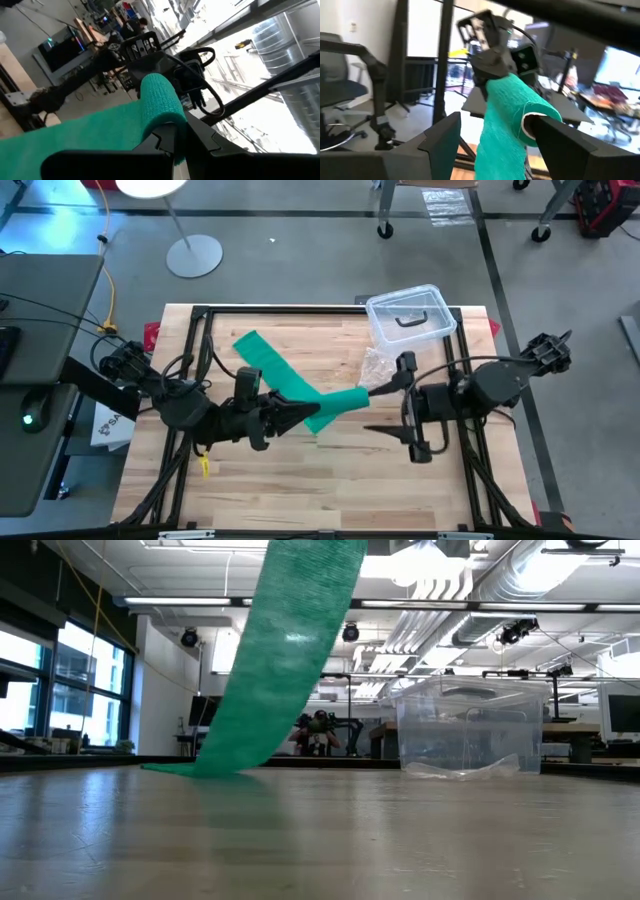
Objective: Roll bandage
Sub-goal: Roll the green bandage
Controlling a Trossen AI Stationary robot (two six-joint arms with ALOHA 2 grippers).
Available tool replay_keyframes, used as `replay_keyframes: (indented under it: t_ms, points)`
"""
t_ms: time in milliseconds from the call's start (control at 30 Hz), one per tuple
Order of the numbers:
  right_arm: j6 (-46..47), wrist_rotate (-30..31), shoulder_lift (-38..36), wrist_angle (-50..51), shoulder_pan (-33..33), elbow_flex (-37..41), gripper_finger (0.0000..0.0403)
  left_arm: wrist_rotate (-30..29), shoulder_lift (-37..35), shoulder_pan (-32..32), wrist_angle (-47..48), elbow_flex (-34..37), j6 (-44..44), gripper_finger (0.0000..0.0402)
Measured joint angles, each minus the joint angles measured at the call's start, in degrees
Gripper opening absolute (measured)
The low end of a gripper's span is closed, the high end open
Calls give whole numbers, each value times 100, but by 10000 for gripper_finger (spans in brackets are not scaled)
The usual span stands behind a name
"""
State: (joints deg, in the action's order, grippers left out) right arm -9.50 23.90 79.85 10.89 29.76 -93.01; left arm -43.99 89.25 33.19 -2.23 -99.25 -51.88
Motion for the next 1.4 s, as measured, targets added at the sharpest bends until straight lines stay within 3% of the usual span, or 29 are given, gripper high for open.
replay_keyframes:
  t_ms: [200, 367, 533, 833, 1100, 1400]
  points:
    - [16, 317, 13, 67, -90, 0, 165, 51, 1, 4, 93, 2, -24, 67]
    - [-235, 428, 15, 88, -88, 2, 83, 153, 4, 12, 120, 3, -26, 120]
    - [-254, 204, 7, 92, -77, 9, 11, 314, -56, 20, 129, 3, 638, 161]
    - [690, 234, -142, 67, -92, 15, 6, 45, -369, 453, 751, -178, 3656, 172]
    - [1331, 224, -167, 90, -150, 13, 4, -731, -210, 731, 1206, -248, 4778, 172]
    - [2253, -781, -178, 267, -590, 13, 3, -1635, 96, 799, 630, -248, 6040, 172]
